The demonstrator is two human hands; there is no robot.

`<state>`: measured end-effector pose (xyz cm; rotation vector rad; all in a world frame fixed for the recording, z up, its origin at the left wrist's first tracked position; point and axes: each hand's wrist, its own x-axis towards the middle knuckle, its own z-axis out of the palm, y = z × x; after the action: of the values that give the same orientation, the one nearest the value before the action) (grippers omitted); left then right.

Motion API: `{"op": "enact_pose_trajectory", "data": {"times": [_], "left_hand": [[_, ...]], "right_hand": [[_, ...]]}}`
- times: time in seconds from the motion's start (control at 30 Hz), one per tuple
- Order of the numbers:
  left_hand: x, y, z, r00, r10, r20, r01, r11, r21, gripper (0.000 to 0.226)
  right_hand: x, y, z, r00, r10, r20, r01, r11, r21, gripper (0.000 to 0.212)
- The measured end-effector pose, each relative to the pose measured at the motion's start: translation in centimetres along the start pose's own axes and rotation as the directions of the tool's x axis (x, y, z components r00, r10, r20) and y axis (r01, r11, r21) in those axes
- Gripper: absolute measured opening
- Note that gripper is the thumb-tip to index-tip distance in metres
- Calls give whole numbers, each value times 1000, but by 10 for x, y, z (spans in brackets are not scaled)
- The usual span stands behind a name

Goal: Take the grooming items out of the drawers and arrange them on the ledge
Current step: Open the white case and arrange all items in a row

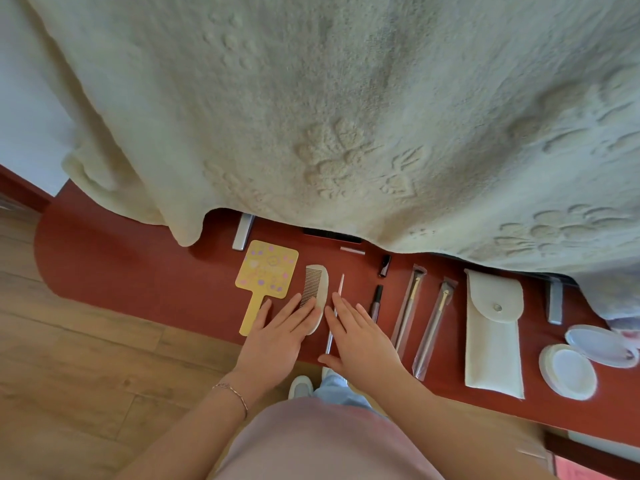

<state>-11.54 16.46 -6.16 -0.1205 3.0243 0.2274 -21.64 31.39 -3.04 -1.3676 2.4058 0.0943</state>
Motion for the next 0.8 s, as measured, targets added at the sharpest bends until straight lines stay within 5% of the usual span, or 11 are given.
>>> {"op": "enact_pose_trajectory", "data": {"times": [0.4, 0.6, 0.8], "left_hand": [[4, -2, -4, 998, -9, -55, 9, 1000, -6, 55], [-9, -17, -9, 968, -248, -30, 244, 966, -82, 48], [-16, -23, 0, 937, -348, 46, 349, 913, -212, 58]], "right_hand": [[2, 3, -3, 999, -20, -50, 20, 1000, 10, 83], [24, 31, -27, 971, 88, -224, -80, 996, 46, 53], [60, 54, -43, 967, 159, -198, -146, 986, 80, 50]]}}
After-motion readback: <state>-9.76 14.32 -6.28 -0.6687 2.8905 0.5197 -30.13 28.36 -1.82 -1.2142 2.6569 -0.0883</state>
